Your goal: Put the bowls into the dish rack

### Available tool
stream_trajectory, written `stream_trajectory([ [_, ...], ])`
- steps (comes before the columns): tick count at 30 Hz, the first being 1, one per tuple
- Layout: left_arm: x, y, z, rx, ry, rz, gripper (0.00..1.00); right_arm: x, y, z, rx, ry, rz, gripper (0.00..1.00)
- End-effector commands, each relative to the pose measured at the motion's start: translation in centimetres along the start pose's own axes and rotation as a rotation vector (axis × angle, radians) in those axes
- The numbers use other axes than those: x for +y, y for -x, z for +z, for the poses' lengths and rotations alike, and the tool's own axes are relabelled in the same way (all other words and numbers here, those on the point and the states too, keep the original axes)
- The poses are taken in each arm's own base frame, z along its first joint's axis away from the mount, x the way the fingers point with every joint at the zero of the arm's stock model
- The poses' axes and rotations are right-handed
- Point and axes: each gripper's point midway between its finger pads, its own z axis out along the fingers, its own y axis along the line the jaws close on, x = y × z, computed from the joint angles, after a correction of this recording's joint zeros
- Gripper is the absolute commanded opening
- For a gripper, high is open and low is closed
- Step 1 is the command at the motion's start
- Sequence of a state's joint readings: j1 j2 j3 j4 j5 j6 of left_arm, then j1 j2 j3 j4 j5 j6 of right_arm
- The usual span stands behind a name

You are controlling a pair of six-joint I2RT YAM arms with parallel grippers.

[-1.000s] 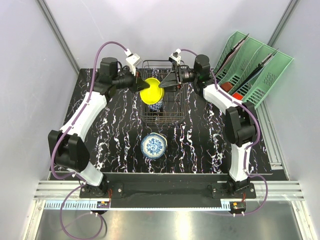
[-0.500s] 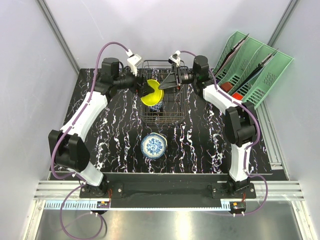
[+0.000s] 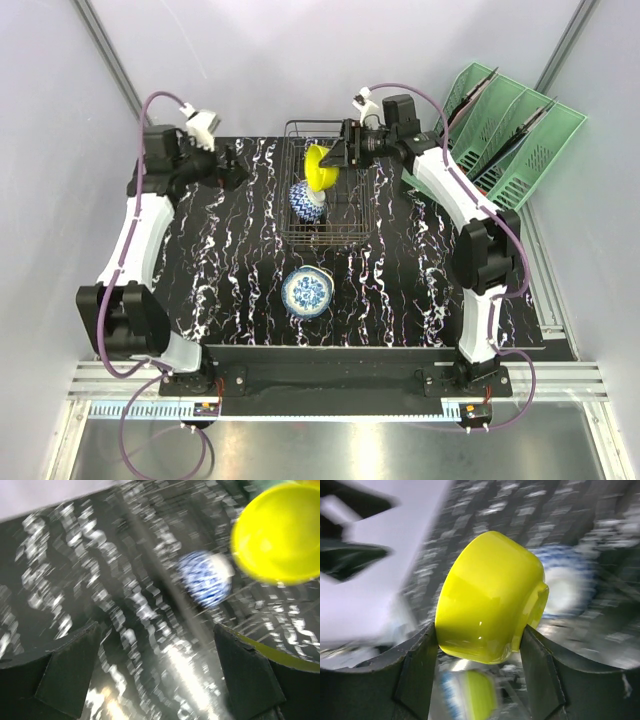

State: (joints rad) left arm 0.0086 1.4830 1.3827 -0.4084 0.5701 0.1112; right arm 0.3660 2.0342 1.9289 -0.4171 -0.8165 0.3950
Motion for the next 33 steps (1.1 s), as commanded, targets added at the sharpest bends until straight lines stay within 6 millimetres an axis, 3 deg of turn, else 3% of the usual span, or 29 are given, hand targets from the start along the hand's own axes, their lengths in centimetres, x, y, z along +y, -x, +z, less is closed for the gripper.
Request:
stream_trajectory([
  [1, 1.5, -2.3, -1.9, 0.05, 0.076, 0.018, 0.99, -2.5, 3.2, -3.9, -0.102, -0.417, -0.255, 0.06],
  [2, 1.5, -2.9, -2.1, 0.059, 0.077, 0.019, 0.99, -4.1, 3.8, -4.8, -0.113, -0.542, -0.303, 0.06],
  [4, 1.1, -4.6, -2.5, 0.085, 0.07, 0.032, 0.99, -4.8, 4.1, -5.3, -0.117, -0.67, -0.368, 0.05],
  [12, -0.3, -7.8, -4.5, 0.111, 0.071, 0.085, 0.99, -4.6, 4.2, -4.9, -0.073, -0.985, -0.653, 0.04],
  [15, -0.6, -8.9, -5.1, 0.124, 0.073, 0.102, 0.99, -5.5, 4.1, -4.5, -0.047, -1.091, -0.744, 0.04],
  [19, -1.1, -9.8, -5.7, 0.125, 0.071, 0.113, 0.99, -5.9, 3.4, -2.9, -0.02, -1.116, -0.788, 0.04],
  [23, -1.2, -10.3, -5.9, 0.129, 0.074, 0.114, 0.99, -6.5, 3.0, -2.5, -0.002, -1.158, -0.814, 0.04],
  [33, -1.4, -10.2, -5.7, 0.129, 0.055, 0.096, 0.99, -7.1, -1.1, 1.3, 0.084, -1.107, -0.857, 0.03],
])
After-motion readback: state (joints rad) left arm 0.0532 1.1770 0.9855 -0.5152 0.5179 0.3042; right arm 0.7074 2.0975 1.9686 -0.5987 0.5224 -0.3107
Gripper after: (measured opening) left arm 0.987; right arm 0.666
